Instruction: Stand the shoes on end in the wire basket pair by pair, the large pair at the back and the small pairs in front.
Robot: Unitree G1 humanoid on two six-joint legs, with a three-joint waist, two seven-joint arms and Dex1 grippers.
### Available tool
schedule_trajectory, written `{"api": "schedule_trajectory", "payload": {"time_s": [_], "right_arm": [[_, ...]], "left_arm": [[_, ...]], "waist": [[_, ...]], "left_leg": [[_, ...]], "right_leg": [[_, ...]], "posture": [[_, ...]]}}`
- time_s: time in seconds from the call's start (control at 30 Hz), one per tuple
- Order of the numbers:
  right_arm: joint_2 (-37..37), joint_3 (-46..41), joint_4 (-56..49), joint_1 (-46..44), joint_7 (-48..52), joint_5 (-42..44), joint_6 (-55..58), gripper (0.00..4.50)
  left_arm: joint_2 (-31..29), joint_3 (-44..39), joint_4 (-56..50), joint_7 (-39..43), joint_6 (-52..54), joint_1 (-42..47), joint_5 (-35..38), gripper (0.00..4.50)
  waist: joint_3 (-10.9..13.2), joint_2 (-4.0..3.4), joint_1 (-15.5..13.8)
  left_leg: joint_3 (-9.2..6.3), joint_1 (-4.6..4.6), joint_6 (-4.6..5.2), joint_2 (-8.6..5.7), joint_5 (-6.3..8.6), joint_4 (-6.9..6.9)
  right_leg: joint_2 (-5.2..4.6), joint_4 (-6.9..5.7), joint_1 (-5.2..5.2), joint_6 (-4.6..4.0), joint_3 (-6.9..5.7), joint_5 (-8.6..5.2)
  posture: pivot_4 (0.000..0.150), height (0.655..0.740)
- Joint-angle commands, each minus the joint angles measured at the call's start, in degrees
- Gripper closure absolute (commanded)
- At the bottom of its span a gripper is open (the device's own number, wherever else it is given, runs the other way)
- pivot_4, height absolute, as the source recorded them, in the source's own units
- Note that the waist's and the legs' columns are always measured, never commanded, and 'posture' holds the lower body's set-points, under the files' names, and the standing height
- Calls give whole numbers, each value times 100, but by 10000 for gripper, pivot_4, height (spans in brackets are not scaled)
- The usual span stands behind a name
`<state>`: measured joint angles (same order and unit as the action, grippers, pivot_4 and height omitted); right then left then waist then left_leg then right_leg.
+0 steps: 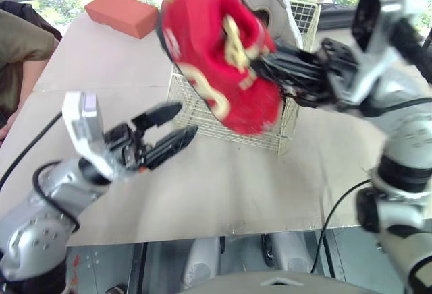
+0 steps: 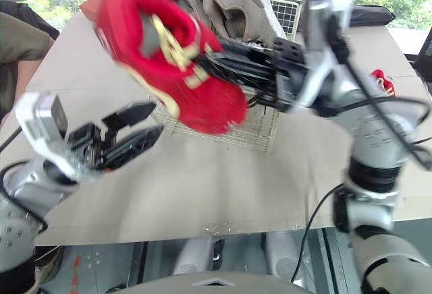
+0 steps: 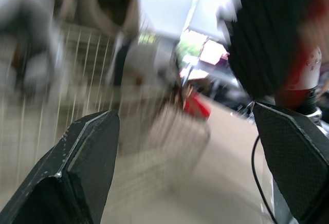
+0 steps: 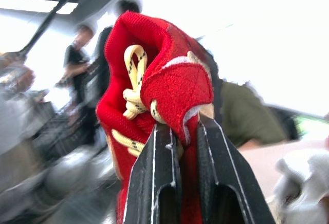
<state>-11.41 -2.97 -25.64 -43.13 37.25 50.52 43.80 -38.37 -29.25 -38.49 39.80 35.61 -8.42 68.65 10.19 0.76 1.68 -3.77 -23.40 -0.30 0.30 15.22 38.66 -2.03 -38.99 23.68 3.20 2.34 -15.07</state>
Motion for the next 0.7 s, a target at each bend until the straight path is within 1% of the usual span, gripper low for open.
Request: {"api": "schedule_trajectory", "payload": {"time_s": [0.03,0.1,0.13,0.2,0.23,0.3,0.33,0.37,0.5,0.57,0.63,0.7], "right_arm": [[815,1078,630,-22,-483,-1900,-2062,45000],[1309,1485,1293,8,-680,-2685,-3128,45000],[1505,1631,1576,96,-762,-3015,-3633,45000],[1869,1808,2229,243,-1165,-3693,-4664,45000],[2025,1891,2498,340,-1224,-3853,-5036,45000],[2154,2091,3051,445,-1311,-4309,-5946,45000],[2236,2128,3363,519,-1342,-4380,-6305,45000],[2249,2164,3657,550,-1431,-4532,-6676,45000],[2284,2289,4475,686,-1344,-4580,-7574,45000],[2282,2274,4913,676,-1396,-4635,-7812,45000],[2260,2263,5322,636,-1434,-4710,-7992,45000],[2296,2222,5574,748,-1360,-4570,-7911,45000]], "left_arm": [[83,-403,-71,225,-388,-472,-303,621],[143,-539,-5,386,-542,-777,-462,621],[196,-595,3,403,-639,-880,-543,621],[281,-678,-25,431,-762,-1075,-629,621],[341,-702,-59,477,-867,-1211,-758,621],[494,-764,-104,560,-1107,-1505,-1008,621],[686,-838,-81,708,-1310,-1598,-929,621],[766,-902,-72,777,-1447,-1715,-1010,621],[819,-1132,-81,886,-1455,-2069,-717,621],[821,-1196,-77,909,-1495,-2157,-681,621],[835,-1242,-66,898,-1533,-2216,-674,621],[867,-1258,-94,885,-1560,-2270,-663,621]], "waist": [[-3,5,27],[-6,8,72],[-7,10,80],[-12,19,74],[-13,21,67],[-15,23,65],[-16,25,75],[-18,29,71],[-37,57,73],[-38,57,77],[-44,71,87],[-47,73,104]], "left_leg": [[5,6,0,-1,0,-1],[27,58,-1,-10,0,-33],[31,68,-1,-9,0,-39],[32,67,-4,-5,-2,-39],[32,66,-23,-4,-12,-42],[30,62,-27,-2,-13,-44],[32,61,-27,-3,-13,-44],[37,61,-27,-2,-13,-44],[34,69,-18,5,-8,-44],[29,93,-3,9,1,-46],[31,169,-2,10,3,-57],[34,258,-1,20,4,-79]], "right_leg": [[2,0,-5,0,3,0],[3,5,-28,-3,30,1],[5,5,-31,-4,35,1],[10,8,-28,-5,36,0],[11,12,-28,-5,35,0],[6,16,-25,-5,39,0],[5,20,-25,-5,45,1],[3,22,-25,-4,52,1],[5,14,-27,-6,49,0],[8,11,-45,-9,47,0],[13,24,-119,-31,46,-11],[12,61,-209,-61,50,-30]], "posture": [[1500,7400],[1500,7400],[1500,7400],[1500,7400],[1500,7400],[1500,7400],[1500,7400],[1500,7400],[1500,7400],[1500,7400],[1500,7400],[1500,7400]]}}
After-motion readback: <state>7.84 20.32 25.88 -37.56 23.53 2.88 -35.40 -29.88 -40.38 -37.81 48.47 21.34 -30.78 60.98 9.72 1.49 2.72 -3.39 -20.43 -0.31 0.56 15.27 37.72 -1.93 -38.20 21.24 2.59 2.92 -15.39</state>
